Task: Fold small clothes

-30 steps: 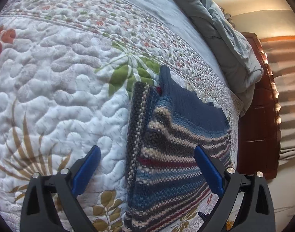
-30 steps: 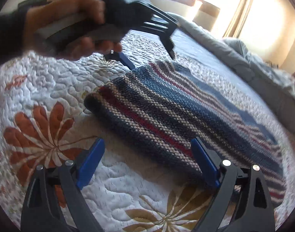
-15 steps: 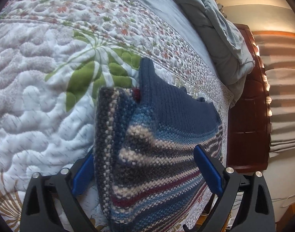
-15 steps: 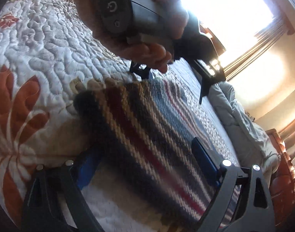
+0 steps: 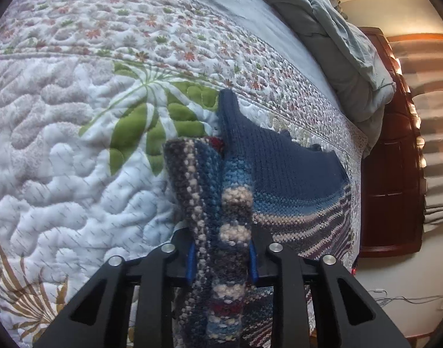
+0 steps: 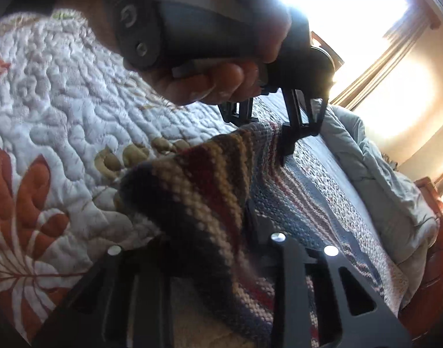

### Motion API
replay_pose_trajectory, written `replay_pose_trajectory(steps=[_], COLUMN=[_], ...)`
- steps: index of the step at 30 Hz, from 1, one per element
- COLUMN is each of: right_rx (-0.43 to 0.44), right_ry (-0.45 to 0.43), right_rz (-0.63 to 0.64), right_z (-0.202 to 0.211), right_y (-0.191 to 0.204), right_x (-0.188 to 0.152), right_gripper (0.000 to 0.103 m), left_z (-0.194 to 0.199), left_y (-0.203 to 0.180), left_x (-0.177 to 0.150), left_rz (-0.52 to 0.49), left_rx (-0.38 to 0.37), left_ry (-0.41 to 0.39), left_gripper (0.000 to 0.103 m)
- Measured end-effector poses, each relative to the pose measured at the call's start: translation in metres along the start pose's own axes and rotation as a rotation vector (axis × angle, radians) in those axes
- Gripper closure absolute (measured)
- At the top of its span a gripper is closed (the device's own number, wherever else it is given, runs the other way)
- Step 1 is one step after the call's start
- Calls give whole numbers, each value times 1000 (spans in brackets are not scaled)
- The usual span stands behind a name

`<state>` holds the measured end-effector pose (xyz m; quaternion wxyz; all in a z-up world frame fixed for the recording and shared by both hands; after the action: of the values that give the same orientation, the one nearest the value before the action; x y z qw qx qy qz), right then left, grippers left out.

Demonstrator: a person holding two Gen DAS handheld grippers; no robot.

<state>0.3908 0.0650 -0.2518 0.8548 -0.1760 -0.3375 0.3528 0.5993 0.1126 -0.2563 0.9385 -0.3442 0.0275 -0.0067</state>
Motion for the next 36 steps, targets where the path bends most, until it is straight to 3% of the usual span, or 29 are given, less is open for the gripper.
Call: replay_pose_trajectory(steps=[8,23,36], right_rx=[24,93,135], right_ry=[-59,-147,-198], right_rz=[-134,-359,-496], right_z=[49,90,107], right_y=[-46,-130,-185], right_x=[-5,-20,-43], right_gripper=[90,91,91], left_z=[35,58,47], left_y=[-62,-161,-236], left_x=[-3,6,16], left_rz=[-60,-112,-156], left_rx=[63,206,302], left_ry=[-47,-71,-77], left_gripper=[83,83,83])
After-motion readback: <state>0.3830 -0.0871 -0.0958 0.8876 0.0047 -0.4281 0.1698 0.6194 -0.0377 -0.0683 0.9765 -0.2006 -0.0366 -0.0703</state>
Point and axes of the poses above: each gripper's, at about its wrist camera, not at the fingertips, and z roughly against the way its jaws point, y to its left, x to its top, the point moved 3 cm from there along -z, roughly the way its jaws point, and after that the axes turned 9 degrees about y, right-handed, at the moved point
